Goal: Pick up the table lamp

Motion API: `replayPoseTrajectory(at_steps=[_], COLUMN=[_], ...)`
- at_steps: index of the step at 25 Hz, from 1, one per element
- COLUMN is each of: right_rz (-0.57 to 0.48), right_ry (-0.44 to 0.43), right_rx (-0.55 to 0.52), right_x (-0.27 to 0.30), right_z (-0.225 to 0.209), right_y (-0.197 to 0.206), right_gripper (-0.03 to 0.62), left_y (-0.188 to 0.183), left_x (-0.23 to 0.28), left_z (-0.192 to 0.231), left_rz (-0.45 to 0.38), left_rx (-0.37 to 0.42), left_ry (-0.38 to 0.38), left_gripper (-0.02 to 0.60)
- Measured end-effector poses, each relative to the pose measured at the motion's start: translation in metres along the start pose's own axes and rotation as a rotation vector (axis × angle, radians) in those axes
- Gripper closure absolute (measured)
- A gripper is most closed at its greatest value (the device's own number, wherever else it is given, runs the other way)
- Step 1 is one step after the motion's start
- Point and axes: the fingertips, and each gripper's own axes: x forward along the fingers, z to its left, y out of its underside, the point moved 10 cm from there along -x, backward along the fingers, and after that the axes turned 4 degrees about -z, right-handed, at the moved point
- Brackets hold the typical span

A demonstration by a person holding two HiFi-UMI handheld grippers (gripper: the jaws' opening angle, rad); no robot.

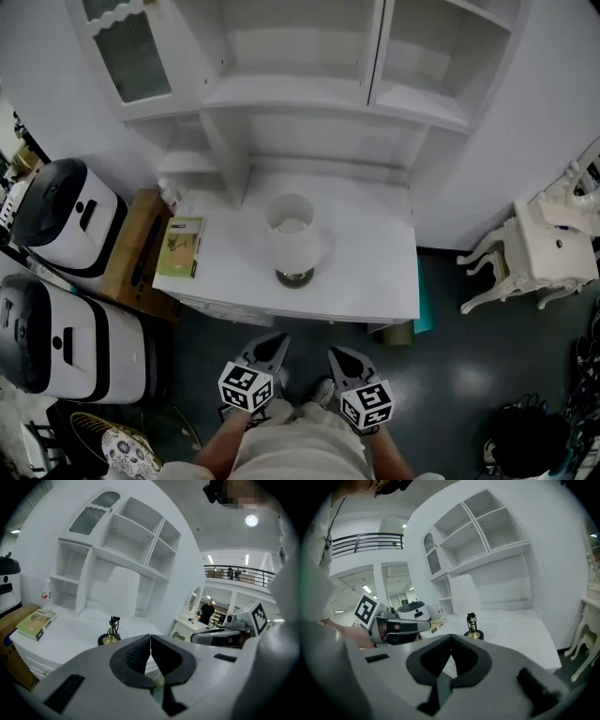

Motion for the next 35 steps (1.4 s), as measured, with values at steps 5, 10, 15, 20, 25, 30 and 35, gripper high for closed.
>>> replayPoseTrajectory(at_steps=[5, 10, 15, 20, 25, 30, 35], right_rz=[0.031, 0.055, 0.073, 0.068, 0.057, 0.066, 0.074], right_ry=[0.043, 0.079, 0.119, 0.148, 0.182, 0.197, 0.243], right_rx=[0.007, 0.019, 0.023, 0.022, 0.011, 0.018, 0.033], right_x=[0.011, 0.02, 0.029, 0.039, 0.046, 0.05, 0.043], right_z=[0.005, 0.009, 0.013, 0.018, 0.019, 0.017, 0.013], right_y=[0.012, 0.019, 0.028, 0.032, 0.031, 0.036, 0.041], right_gripper=[0.583, 0.583, 0.583, 0.583, 0.583, 0.583, 0.583], left_y=[0.003, 0.005, 0.016, 0.021, 0.026, 0.03, 0.026], left_x=[0.014, 0.032, 0.056, 0.078, 0.101, 0.122, 0.147], left_z=[0.029, 0.056, 0.079, 0.099, 0.113, 0.129, 0.149], left_rz=[-0.011, -0.021, -0.042, -0.042, -0.074, -0.087, -0.139], left_rx=[0.007, 0.032, 0.062, 0.097, 0.122, 0.133, 0.149], left_ry=[0.018, 0.038, 0.045, 0.051, 0.036, 0.01, -0.008], left_gripper=[0.572, 0.571, 0.497, 0.443, 0.366, 0.303, 0.236])
